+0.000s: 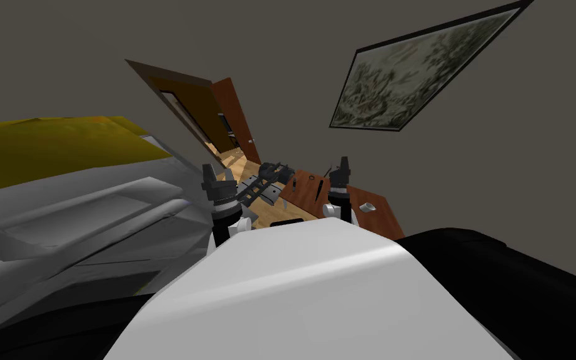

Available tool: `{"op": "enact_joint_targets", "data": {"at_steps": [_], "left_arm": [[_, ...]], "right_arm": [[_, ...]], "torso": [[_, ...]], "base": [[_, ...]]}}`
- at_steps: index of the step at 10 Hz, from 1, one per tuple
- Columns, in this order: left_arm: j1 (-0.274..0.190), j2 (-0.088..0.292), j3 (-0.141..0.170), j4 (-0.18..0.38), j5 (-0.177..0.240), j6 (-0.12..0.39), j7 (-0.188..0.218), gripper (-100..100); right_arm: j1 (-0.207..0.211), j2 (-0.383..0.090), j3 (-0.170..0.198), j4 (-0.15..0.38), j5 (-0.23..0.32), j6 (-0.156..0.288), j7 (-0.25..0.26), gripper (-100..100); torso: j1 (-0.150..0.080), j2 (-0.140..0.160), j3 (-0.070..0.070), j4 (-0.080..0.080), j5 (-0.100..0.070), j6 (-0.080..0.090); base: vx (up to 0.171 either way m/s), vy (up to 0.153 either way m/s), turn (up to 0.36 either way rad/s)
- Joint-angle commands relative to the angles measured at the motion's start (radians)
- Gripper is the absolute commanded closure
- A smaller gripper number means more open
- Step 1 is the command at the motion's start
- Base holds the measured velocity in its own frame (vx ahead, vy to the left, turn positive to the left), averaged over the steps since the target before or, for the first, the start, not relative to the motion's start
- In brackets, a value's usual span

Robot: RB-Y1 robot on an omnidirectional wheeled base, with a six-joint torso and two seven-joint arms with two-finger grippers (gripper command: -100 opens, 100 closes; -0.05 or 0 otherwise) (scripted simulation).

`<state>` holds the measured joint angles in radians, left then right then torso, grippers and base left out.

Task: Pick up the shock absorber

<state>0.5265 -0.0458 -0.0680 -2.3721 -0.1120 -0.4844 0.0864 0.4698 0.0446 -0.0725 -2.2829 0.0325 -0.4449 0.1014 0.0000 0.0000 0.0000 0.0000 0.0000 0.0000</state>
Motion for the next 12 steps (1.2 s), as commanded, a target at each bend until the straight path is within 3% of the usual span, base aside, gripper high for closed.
{"op": "enact_joint_targets", "data": {"at_steps": [1, 7, 8, 12], "left_arm": [[0.000, 0.000, 0.000, 0.000, 0.000, 0.000, 0.000, 0], [0.000, 0.000, 0.000, 0.000, 0.000, 0.000, 0.000, 0], [0.000, 0.000, 0.000, 0.000, 0.000, 0.000, 0.000, 0], [0.000, 0.000, 0.000, 0.000, 0.000, 0.000, 0.000, 0]], "right_arm": [[-0.016, -0.037, 0.011, 0.034, 0.001, 0.004, 0.013, -100], [-0.104, -0.166, 0.074, 0.218, 0.008, 0.042, 0.084, -100], [-0.104, -0.166, 0.074, 0.226, 0.008, 0.042, 0.084, -100], [-0.166, -0.228, 0.116, 0.360, 0.015, 0.079, 0.132, -100]], "torso": [[0.000, 0.000, 0.000, 0.000, 0.000, 0.000], [0.002, 0.001, 0.001, 0.000, 0.001, 0.000], [0.002, 0.001, 0.000, 0.000, 0.000, 0.000], [0.000, 0.000, 0.000, 0.000, 0.000, 0.000]], "base": [[-0.039, 0.041, 0.057], [-0.039, 0.047, 0.087], [-0.010, 0.016, 0.054], [-0.012, 0.014, 0.085]]}}
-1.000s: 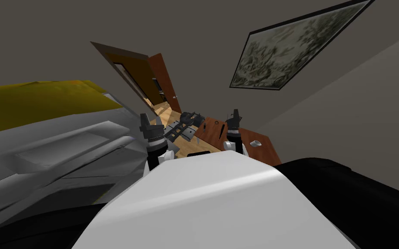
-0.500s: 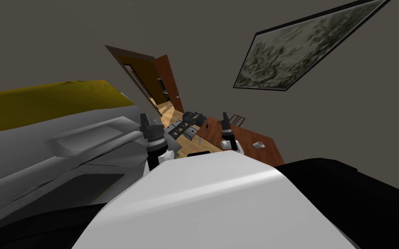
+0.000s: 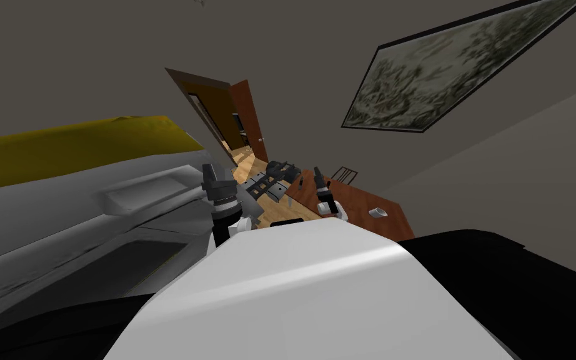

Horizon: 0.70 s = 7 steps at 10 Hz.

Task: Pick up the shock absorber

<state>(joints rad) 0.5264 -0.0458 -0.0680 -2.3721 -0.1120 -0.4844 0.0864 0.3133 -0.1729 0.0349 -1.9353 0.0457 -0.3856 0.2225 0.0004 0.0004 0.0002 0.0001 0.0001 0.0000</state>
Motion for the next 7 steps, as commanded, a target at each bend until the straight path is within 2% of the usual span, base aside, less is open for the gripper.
{"op": "enact_joint_targets", "data": {"at_steps": [1, 2, 4, 5, 7], "left_arm": [[0.000, 0.000, 0.000, 0.000, 0.000, 0.000, 0.000, 0], [0.000, 0.000, 0.000, 0.000, 0.000, 0.000, 0.000, 0], [0.000, 0.000, 0.000, 0.000, 0.000, 0.000, 0.000, 0], [0.000, 0.000, 0.000, 0.000, 0.000, 0.000, 0.000, 0], [0.000, 0.000, 0.000, 0.000, 0.000, 0.000, 0.000, 0]], "right_arm": [[-0.031, -0.030, 0.023, 0.050, 0.004, 0.035, 0.027, -100], [-0.031, -0.030, 0.023, 0.061, 0.004, 0.035, 0.027, -100], [-0.076, -0.068, 0.053, 0.146, 0.010, 0.069, 0.061, -100], [-0.076, -0.068, 0.053, 0.160, 0.010, 0.069, 0.061, -100], [-0.120, -0.103, 0.084, 0.234, 0.017, 0.107, 0.096, -100]], "torso": [[0.000, 0.000, 0.000, 0.000, 0.000, 0.000], [0.000, 0.000, 0.000, 0.000, 0.000, 0.000], [0.000, 0.000, 0.000, 0.000, 0.000, 0.000], [-0.001, 0.000, 0.000, 0.000, 0.000, 0.000], [-0.001, 0.000, 0.000, 0.000, 0.000, 0.000]], "base": [[-0.012, 0.010, 0.168], [-0.006, 0.002, 0.054], [-0.008, 0.002, 0.120], [-0.007, -0.003, 0.057], [-0.011, -0.004, 0.129]]}}
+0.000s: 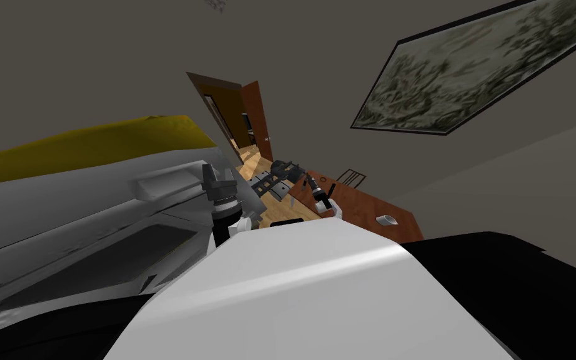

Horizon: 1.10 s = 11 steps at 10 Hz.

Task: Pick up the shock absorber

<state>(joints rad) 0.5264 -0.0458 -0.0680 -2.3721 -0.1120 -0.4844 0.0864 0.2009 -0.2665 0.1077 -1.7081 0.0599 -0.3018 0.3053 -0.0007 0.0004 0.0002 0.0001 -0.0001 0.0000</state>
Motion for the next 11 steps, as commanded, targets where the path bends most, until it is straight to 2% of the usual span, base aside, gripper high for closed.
{"op": "enact_joint_targets", "data": {"at_steps": [1, 4, 7, 8, 9, 10, 11], "left_arm": [[0.000, 0.000, 0.000, 0.000, 0.000, 0.000, 0.000, 0], [0.000, 0.000, 0.000, 0.000, 0.000, 0.000, 0.000, 0], [0.000, 0.000, 0.000, 0.000, 0.000, 0.000, 0.000, 0], [0.000, 0.000, 0.000, 0.000, 0.000, 0.000, 0.000, 0], [0.000, 0.000, 0.000, 0.000, 0.000, 0.000, 0.000, 0], [0.000, 0.000, 0.000, 0.000, 0.000, 0.000, 0.000, 0], [0.000, 0.000, 0.000, 0.000, 0.000, 0.000, 0.000, 0]], "right_arm": [[-0.008, -0.009, 0.012, 0.035, 0.003, 0.023, 0.014, -100], [-0.053, -0.040, 0.043, 0.126, 0.009, 0.062, 0.050, -100], [-0.075, -0.054, 0.060, 0.190, 0.013, 0.082, 0.069, -100], [-0.097, -0.067, 0.076, 0.233, 0.016, 0.101, 0.087, -100], [-0.097, -0.067, 0.076, 0.242, 0.016, 0.101, 0.087, -100], [-0.120, -0.080, 0.092, 0.277, 0.019, 0.121, 0.106, -100], [-0.120, -0.080, 0.092, 0.294, 0.019, 0.121, 0.106, -100]], "torso": [[0.000, 0.000, 0.000, 0.000, 0.000, 0.000], [0.000, 0.000, 0.000, 0.000, 0.000, 0.001], [0.000, 0.000, 0.000, 0.000, 0.000, 0.000], [0.000, 0.000, 0.000, 0.000, 0.000, 0.001], [-0.001, 0.000, 0.000, 0.000, 0.000, 0.000], [-0.001, 0.000, 0.000, 0.000, 0.000, 0.001], [-0.001, 0.000, 0.000, 0.000, 0.000, 0.000]], "base": [[-0.011, -0.007, 0.071], [-0.008, -0.008, 0.100], [-0.006, -0.012, 0.066], [-0.008, -0.015, 0.120], [-0.006, -0.013, 0.049], [-0.006, -0.013, 0.092], [-0.004, -0.013, 0.067]]}}
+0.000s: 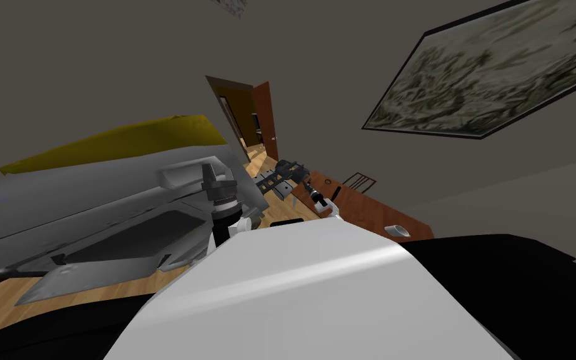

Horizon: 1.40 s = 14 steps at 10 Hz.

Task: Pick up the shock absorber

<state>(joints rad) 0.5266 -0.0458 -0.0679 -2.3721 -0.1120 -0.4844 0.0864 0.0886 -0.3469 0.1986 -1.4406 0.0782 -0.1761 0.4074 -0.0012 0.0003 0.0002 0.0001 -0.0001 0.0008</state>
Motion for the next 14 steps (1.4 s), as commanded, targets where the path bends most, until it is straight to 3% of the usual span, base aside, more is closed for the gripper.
{"op": "enact_joint_targets", "data": {"at_steps": [1, 3, 5, 8, 13, 14], "left_arm": [[0.000, 0.000, 0.000, 0.000, 0.000, 0.000, 0.000, 0], [0.000, 0.000, 0.000, 0.000, 0.000, 0.000, 0.000, 0], [0.000, 0.000, 0.000, 0.000, 0.000, 0.000, 0.000, 0], [0.000, 0.000, 0.000, 0.000, 0.000, 0.000, 0.000, 0], [0.000, 0.000, 0.000, 0.000, 0.000, 0.000, 0.000, 0], [0.000, 0.000, 0.000, 0.000, 0.000, 0.000, 0.000, 0]], "right_arm": [[-0.029, -0.011, 0.018, 0.050, 0.004, 0.015, 0.023, -100], [-0.029, -0.011, 0.018, 0.078, 0.004, 0.015, 0.023, -100], [-0.073, -0.034, 0.051, 0.156, 0.010, 0.052, 0.061, -100], [-0.095, -0.045, 0.067, 0.228, 0.013, 0.071, 0.079, -100], [-0.176, -0.087, 0.128, 0.401, 0.025, 0.141, 0.150, -100], [-0.176, -0.087, 0.128, 0.409, 0.025, 0.141, 0.150, -100]], "torso": [[0.000, 0.000, 0.000, 0.000, 0.000, 0.000], [0.000, 0.000, 0.000, 0.000, 0.000, 0.000], [0.000, 0.000, 0.000, 0.000, 0.000, 0.000], [-0.001, 0.000, 0.000, 0.000, 0.000, 0.000], [-0.001, -0.001, -0.001, 0.000, 0.000, 0.000], [-0.001, -0.001, -0.001, 0.000, 0.000, 0.000]], "base": [[-0.005, -0.014, 0.126], [-0.003, -0.012, 0.019], [-0.003, -0.017, 0.144], [-0.001, -0.022, 0.081], [0.006, -0.024, 0.123], [0.006, -0.029, 0.051]]}}
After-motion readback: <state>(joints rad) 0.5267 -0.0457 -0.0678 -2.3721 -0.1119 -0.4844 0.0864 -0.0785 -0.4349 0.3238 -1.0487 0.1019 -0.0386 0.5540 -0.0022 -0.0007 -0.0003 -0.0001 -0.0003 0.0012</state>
